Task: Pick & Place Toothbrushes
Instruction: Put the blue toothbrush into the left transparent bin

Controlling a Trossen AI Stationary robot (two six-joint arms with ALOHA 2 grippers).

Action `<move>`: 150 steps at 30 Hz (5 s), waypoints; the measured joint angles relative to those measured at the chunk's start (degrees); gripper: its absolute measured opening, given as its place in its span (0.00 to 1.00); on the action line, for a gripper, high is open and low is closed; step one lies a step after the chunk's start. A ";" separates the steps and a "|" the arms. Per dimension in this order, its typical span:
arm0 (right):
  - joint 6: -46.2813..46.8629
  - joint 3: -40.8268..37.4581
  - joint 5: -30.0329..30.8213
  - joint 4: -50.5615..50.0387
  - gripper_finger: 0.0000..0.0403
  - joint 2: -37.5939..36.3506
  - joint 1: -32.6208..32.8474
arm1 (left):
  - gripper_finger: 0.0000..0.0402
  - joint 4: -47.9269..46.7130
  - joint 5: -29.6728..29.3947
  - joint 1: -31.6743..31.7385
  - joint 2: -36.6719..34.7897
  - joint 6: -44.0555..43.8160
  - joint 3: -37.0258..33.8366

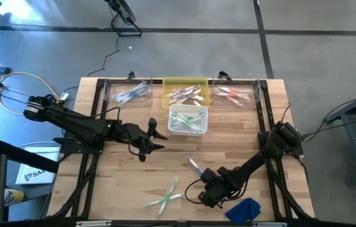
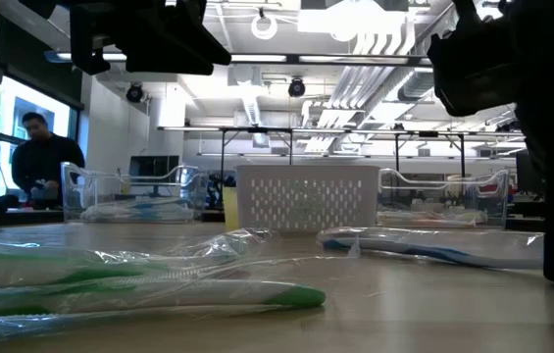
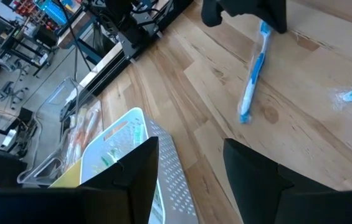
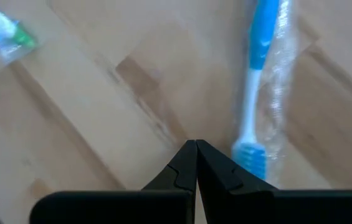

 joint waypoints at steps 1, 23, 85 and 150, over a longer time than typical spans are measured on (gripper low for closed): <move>-0.28 0.00 0.64 -0.37 0.01 0.00 0.00 | 0.44 0.00 -0.01 0.00 0.00 0.00 0.01; -5.46 -0.20 11.45 -6.04 0.01 0.09 -0.26 | 0.44 0.02 0.01 0.00 0.00 -1.44 -0.01; -54.41 -3.01 -6.03 -13.64 0.01 -12.85 -12.67 | 0.44 -0.75 -4.47 0.00 0.11 -5.92 -0.01; -45.12 -31.85 3.90 33.26 0.41 -17.46 -8.47 | 0.44 -0.81 -4.53 0.00 0.15 -5.66 -0.01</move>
